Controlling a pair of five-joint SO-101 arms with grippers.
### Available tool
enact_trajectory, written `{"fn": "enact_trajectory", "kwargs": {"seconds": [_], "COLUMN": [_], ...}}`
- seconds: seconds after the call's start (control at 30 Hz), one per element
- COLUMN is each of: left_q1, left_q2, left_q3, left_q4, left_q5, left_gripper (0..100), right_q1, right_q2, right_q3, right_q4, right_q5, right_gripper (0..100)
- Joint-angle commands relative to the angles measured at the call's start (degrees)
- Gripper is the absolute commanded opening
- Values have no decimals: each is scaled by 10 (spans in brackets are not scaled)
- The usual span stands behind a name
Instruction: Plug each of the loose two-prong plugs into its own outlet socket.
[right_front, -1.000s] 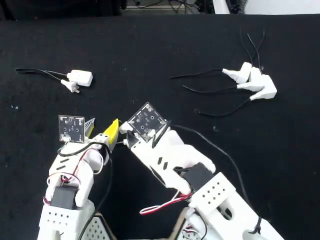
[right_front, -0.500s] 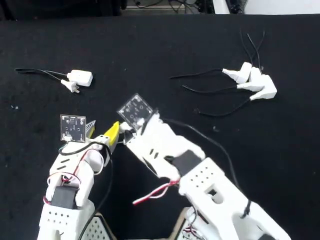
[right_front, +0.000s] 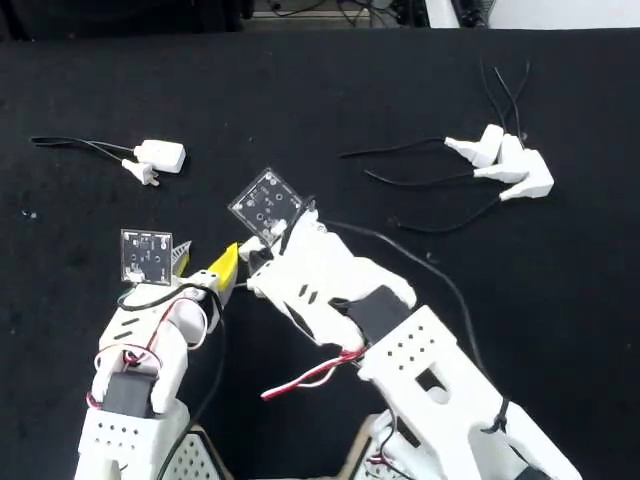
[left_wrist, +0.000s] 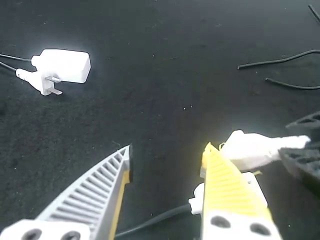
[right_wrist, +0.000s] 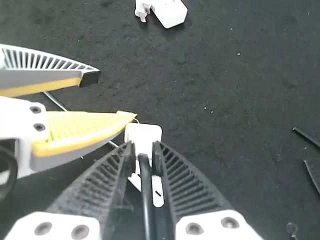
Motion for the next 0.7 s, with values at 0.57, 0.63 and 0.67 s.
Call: {"fn": "enact_trajectory", "kwargs": {"seconds": [0.57,0.63,0.67], "left_q1": [-89,-103,-111], "left_q2": [6,6,6], "left_q3": [-49,-51,-51], "left_q4": [99,109,111], "left_q5": [-35,-39,-39], "left_gripper": [234,234,234], "right_q1": [88,89,89], "right_q2": [143,169,179], "right_q3": [-262,-275,-279], "right_q4": [281,287,292], "right_q5": [378,433,458], "right_gripper": [11,11,11]}}
